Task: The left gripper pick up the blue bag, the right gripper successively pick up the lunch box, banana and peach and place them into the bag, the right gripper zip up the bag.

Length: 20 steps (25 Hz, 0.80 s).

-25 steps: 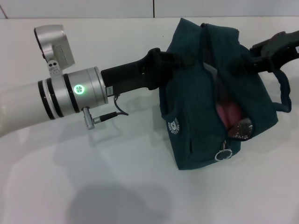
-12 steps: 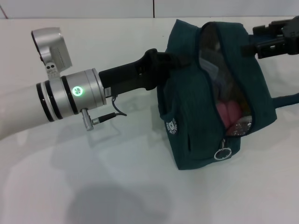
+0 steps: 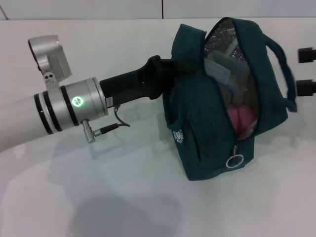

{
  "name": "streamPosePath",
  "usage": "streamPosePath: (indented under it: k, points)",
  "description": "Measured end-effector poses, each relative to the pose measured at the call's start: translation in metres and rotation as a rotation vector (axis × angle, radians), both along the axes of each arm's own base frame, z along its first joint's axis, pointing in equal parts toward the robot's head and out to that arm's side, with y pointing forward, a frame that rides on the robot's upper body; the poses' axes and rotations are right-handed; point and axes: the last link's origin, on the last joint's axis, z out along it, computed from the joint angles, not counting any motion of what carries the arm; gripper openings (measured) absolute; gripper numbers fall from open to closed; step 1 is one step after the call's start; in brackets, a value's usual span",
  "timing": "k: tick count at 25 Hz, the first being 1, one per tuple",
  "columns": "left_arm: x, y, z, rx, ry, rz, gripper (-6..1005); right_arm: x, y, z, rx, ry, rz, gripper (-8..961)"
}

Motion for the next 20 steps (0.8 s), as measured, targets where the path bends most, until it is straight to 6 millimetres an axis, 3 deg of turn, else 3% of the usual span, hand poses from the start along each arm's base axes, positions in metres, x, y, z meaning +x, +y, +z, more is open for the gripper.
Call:
streamPosePath:
  k: [4,11,20]
  points:
    - [0.0,0.0,0.0,-0.001,-0.002,-0.003,47,0.01,-0.015,0.013,0.078,0.078,0.03,867]
    - [-0.001,-0.002,0.0,-0.002,-0.004,0.003,47,0.023,-0.042,0.006,-0.054,0.003,0.072,865]
    - [-0.004,-0.003,0.001,0.018,-0.009,0.006,47,0.054,-0.061,-0.046,-0.251,-0.071,0.072,863]
